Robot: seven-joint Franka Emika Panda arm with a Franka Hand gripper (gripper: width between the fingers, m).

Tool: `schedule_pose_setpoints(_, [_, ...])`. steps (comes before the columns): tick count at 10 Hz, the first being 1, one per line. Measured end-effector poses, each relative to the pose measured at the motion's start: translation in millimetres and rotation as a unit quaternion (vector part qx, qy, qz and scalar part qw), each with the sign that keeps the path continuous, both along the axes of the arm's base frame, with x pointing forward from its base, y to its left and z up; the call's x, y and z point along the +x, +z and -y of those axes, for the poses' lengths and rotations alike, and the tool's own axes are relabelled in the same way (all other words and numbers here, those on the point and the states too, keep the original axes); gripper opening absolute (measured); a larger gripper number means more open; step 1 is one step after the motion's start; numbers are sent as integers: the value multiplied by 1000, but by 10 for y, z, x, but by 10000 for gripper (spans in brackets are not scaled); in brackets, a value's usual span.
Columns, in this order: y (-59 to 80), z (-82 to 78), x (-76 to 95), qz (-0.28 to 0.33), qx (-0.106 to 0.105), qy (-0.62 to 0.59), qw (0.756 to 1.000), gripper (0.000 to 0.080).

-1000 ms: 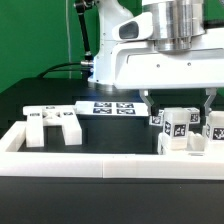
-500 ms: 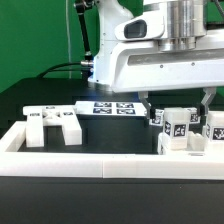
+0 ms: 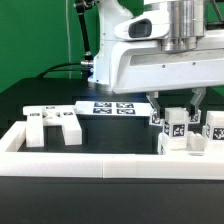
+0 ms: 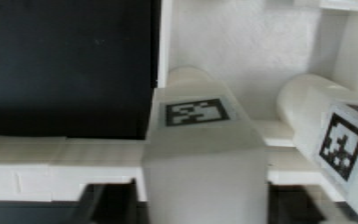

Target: Assemble chair

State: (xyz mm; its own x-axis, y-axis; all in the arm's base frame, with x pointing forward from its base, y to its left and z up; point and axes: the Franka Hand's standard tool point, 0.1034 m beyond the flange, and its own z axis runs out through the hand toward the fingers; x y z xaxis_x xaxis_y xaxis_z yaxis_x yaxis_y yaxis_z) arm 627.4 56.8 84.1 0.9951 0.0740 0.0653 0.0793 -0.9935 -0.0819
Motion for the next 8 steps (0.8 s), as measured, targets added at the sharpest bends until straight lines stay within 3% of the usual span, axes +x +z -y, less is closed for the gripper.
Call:
schedule_pose_setpoints(2, [0, 1, 0, -2, 2, -20, 1000, 287])
schedule_pose_setpoints(5, [0, 21, 2, -13, 9, -147, 989, 287])
schedule_pose_setpoints(8, [-13, 34, -16, -25, 15, -296, 955, 287])
